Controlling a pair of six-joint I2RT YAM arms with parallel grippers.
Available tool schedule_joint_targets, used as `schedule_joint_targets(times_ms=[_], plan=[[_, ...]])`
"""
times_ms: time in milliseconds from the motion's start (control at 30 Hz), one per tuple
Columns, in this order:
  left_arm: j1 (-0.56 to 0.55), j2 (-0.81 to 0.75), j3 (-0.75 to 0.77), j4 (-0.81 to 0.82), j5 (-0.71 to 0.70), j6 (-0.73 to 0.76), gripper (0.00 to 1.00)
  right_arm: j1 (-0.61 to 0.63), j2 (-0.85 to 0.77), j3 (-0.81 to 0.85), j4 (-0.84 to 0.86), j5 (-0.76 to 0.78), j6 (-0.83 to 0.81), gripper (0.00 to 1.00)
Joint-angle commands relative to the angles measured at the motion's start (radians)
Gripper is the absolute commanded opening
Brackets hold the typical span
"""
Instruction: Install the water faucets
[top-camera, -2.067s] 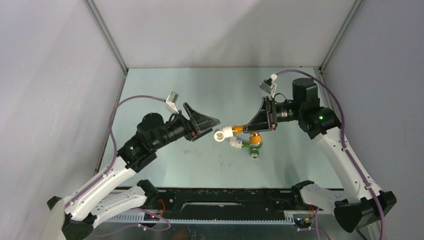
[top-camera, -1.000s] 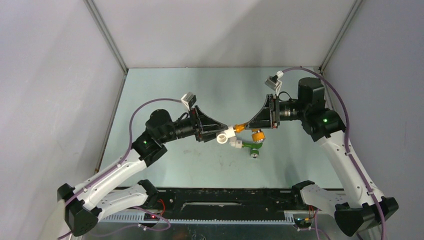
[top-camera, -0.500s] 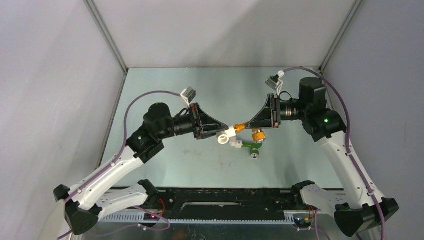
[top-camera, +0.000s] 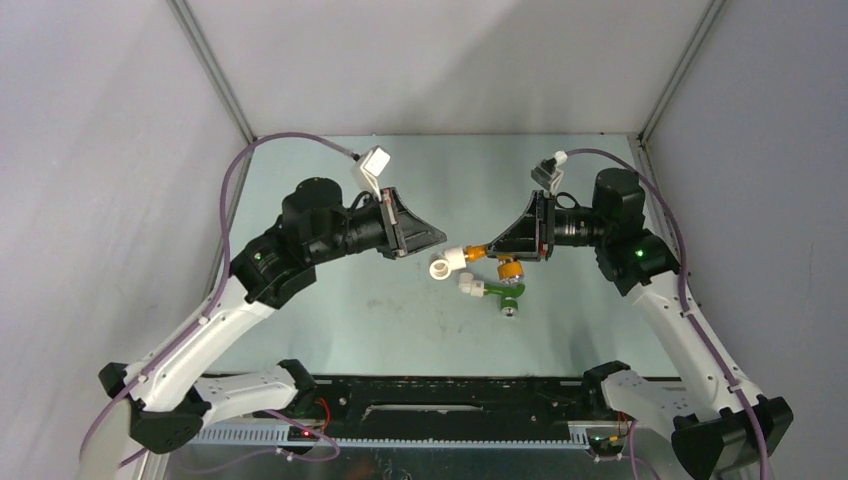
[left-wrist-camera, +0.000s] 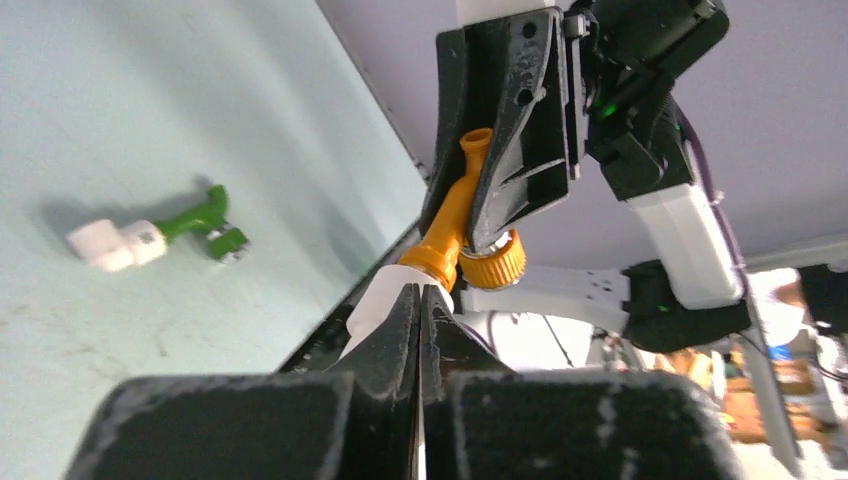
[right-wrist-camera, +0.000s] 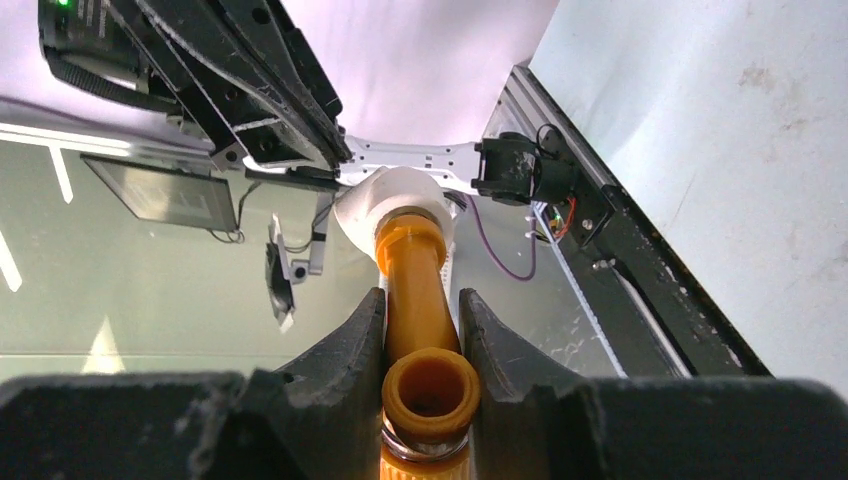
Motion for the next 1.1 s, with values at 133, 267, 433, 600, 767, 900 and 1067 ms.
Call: schedule_joint_targets(times_ms=[133,267,433,600,767,900,1067], plan=[[-0.005,-0.068,0.028,-0.102,-0.181,0.184,0.48,-0.006,-0.042,-0.021,0.156,0.006,0.085,0.00],[0.029,-0.108,-0.027,-0.076,-0.116,0.054,0.78,-0.008,-0.051,-0.021,0.199,-0.020,0.058,0.00],[0.117,-0.182,-0.201,0.185,0.080,-0.286,0.99,-0.010,-0.067,-0.021,0.225,-0.032,-0.013,0.00],[0.136,-0.209,-0.358,0.481,0.176,-0.595,1.00,-0.013,-0.079,-0.021,0.294,-0.019,-0.055,0.00],[0.122,-0.168,-0.430,0.737,0.246,-0.798,1.00,-0.014,-0.079,-0.021,0.428,-0.002,-0.028,0.00],[0.091,-0.132,-0.478,0.902,0.246,-0.923,0.97,-0.015,-0.072,-0.013,0.484,0.006,-0.006,0.00],[0.045,-0.087,-0.449,0.927,0.236,-0.914,0.79,-0.015,-0.072,0.008,0.469,0.033,-0.012,0.00]])
